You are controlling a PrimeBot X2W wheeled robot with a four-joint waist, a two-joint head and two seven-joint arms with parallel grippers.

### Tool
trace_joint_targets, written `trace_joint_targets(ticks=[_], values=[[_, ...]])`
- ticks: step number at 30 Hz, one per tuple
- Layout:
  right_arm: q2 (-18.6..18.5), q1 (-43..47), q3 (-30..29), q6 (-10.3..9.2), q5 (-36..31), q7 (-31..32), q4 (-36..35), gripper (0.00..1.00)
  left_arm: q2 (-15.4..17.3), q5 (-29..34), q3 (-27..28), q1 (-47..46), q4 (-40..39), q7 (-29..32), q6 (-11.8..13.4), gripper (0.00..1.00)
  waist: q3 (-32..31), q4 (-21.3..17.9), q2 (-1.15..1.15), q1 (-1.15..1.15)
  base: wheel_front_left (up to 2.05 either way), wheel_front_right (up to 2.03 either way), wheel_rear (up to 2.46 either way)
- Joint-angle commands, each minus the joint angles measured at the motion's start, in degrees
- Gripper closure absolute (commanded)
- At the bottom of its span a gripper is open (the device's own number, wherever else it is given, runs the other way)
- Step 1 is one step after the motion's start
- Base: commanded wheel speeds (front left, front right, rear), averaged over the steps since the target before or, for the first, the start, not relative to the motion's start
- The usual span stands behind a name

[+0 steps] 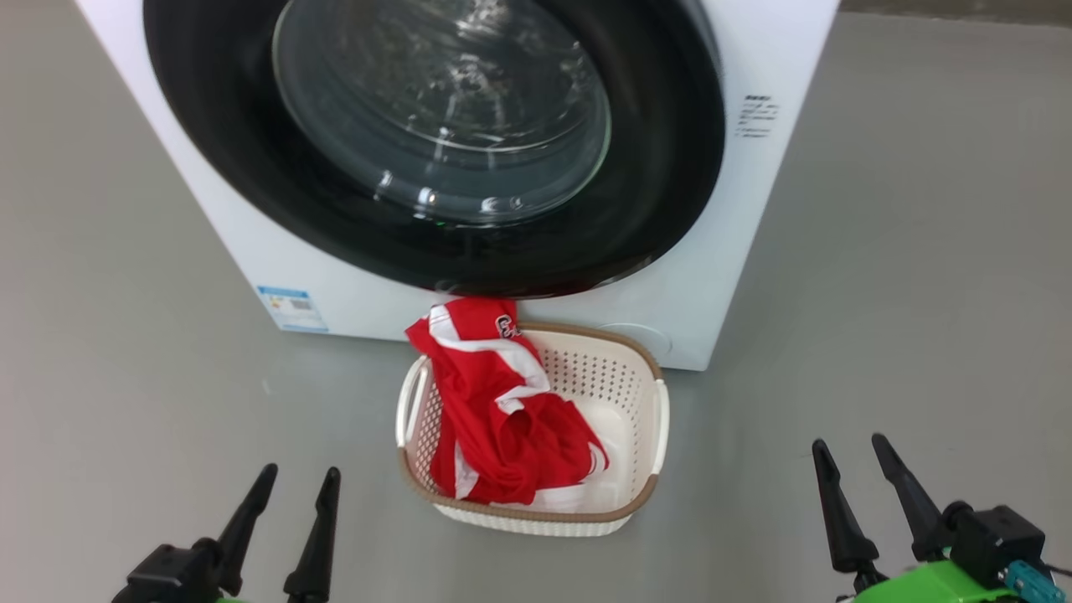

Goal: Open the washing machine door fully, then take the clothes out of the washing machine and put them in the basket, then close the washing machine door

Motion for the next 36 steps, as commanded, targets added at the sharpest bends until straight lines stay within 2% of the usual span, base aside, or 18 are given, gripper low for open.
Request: trace_joint_targets(ticks=[1, 16, 36], values=[[-0.33, 0.31, 1.08, -0.05, 1.02, -0.34, -1.88, 0.0, 1.36, 0.59, 2.54, -0.32, -1.72, -0.31, -0.31, 0.0, -1.6, -1.87, 0.0, 0.0, 0.0, 0.0, 0.0], [-0.33, 7.52, -2.83, -0.05, 1.36, -0.34, -3.84, 0.0, -0.02, 1.96, 5.58, 5.24, -3.87, -0.31, -0.31, 0.0, -5.07, -6.53, 0.0, 0.0, 0.0, 0.0, 0.0], [-0.33, 10.0, -4.64, -0.05, 1.75, -0.34, -5.11, 0.0, -0.66, 3.44, 6.92, 7.05, -4.89, -0.31, -0.31, 0.0, -5.61, -7.7, 0.0, 0.0, 0.0, 0.0, 0.0]])
